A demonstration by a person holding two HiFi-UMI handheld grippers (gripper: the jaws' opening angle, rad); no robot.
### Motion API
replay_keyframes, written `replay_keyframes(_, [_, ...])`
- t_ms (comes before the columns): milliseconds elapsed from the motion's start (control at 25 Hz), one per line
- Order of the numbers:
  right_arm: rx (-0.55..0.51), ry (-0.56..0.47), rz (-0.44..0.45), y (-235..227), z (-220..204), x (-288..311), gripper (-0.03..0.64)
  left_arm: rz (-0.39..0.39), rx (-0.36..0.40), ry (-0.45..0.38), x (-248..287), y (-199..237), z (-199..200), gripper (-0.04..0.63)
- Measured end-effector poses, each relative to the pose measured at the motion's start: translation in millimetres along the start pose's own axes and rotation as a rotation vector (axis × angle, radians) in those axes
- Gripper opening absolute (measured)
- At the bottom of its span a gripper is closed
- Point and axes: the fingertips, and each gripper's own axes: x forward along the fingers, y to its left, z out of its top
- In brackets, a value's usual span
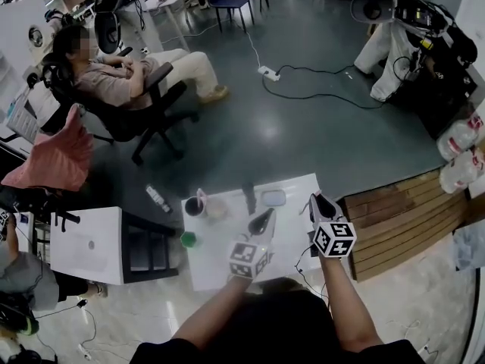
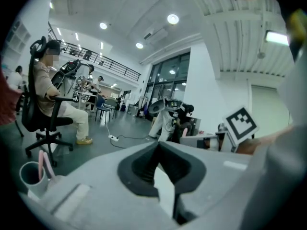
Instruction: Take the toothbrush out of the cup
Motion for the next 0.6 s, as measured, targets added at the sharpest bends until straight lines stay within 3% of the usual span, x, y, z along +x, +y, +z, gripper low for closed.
replay_keyframes(320, [-0.038, -0.037, 0.022, -63.3, -23.2, 40.5, 0.049, 0.029, 0.012, 0.048, 57.7, -4.3, -29.3, 0.002])
replay_keyframes(600, [-0.044, 0.012, 0.033, -104.4, -72.9, 87.6, 0.049, 0.04, 0.007, 0.061, 84.9, -3.6, -45.5, 0.002])
